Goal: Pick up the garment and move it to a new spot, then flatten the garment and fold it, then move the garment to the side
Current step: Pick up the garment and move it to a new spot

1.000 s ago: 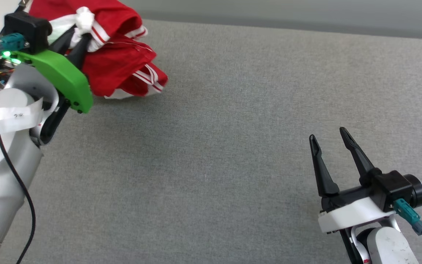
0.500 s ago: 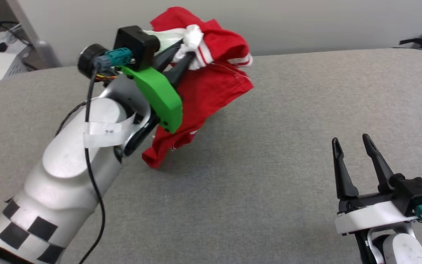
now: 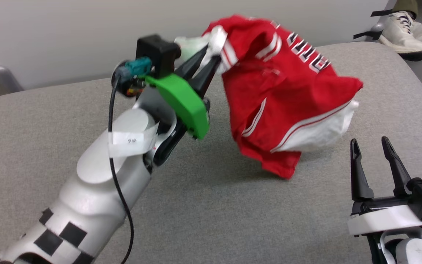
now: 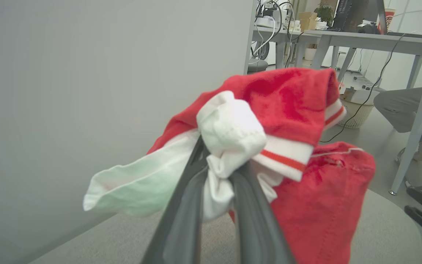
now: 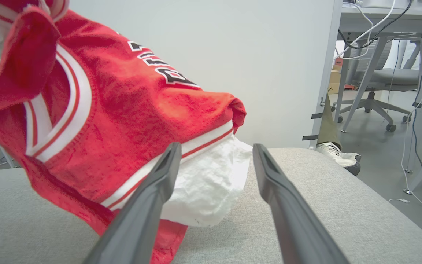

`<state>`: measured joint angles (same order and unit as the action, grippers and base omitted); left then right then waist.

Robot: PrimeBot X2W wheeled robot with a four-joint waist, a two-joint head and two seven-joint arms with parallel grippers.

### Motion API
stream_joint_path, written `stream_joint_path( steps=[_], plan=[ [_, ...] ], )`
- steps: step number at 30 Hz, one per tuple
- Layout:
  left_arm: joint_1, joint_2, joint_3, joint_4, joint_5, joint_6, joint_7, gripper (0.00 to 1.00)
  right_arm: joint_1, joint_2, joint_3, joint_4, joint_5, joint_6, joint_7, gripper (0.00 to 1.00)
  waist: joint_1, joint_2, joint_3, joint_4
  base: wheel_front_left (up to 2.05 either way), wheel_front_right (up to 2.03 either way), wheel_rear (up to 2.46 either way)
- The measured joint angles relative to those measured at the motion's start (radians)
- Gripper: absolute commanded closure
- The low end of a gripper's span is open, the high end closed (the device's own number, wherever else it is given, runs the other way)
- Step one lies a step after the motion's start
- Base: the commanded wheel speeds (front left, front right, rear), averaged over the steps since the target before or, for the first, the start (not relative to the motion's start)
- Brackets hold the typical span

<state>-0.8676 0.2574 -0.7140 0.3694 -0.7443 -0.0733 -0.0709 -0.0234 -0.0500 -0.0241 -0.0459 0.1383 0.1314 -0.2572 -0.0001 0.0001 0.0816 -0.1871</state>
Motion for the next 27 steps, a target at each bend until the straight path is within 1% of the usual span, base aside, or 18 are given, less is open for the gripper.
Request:
stream_joint_path(
  steps=[4,8,11,15,16,17,18,23,27],
  plan=[
    [0.133,0.039,-0.014,0.092,-0.033,0.003,0.001,1.0,-0.002,0.0,0.021,0.004,0.0,0.0,0.0,0.0,0.0,0.0,0.019,0.024,0.0,0.0,0.0],
    [0.228,0.077,-0.032,0.206,-0.036,0.003,-0.013,1.0,-0.012,0.001,0.034,0.02,-0.002,0.0,0.0,0.0,0.0,0.0,0.046,0.053,0.0,0.0,0.0],
    [0.252,0.089,-0.036,0.279,-0.033,0.002,-0.045,1.0,-0.021,0.001,0.04,0.038,-0.007,0.0,0.0,0.0,0.0,0.0,0.065,0.072,0.0,0.0,0.0],
    [0.252,0.089,-0.053,0.351,-0.02,-0.009,-0.095,1.0,-0.026,0.001,0.042,0.064,-0.022,0.0,0.0,0.0,0.0,0.0,0.085,0.097,0.0,0.0,0.0],
    [0.252,0.088,-0.061,0.365,-0.012,-0.012,-0.101,0.92,-0.027,0.001,0.042,0.068,-0.025,0.0,0.0,0.0,0.0,0.0,0.088,0.103,0.0,0.0,0.0],
    [0.252,0.087,-0.069,0.383,0.001,-0.016,-0.106,0.71,-0.028,0.001,0.041,0.074,-0.029,0.0,0.0,0.0,0.0,0.0,0.092,0.108,0.0,0.0,0.0],
    [0.251,0.086,-0.079,0.402,0.016,-0.019,-0.113,0.0,-0.03,0.001,0.041,0.079,-0.03,0.0,0.0,0.0,0.0,0.0,0.094,0.114,0.0,0.0,0.0],
    [0.242,0.085,-0.117,0.483,0.076,-0.017,-0.141,0.0,-0.039,0.001,0.039,0.098,-0.032,0.0,0.0,0.0,0.0,0.0,0.098,0.138,0.0,0.0,0.0],
    [0.227,0.086,-0.123,0.514,0.1,-0.002,-0.167,0.0,-0.039,0.001,0.032,0.114,-0.034,0.0,0.0,0.0,0.0,0.0,0.081,0.152,0.0,0.0,0.0]
  ],
)
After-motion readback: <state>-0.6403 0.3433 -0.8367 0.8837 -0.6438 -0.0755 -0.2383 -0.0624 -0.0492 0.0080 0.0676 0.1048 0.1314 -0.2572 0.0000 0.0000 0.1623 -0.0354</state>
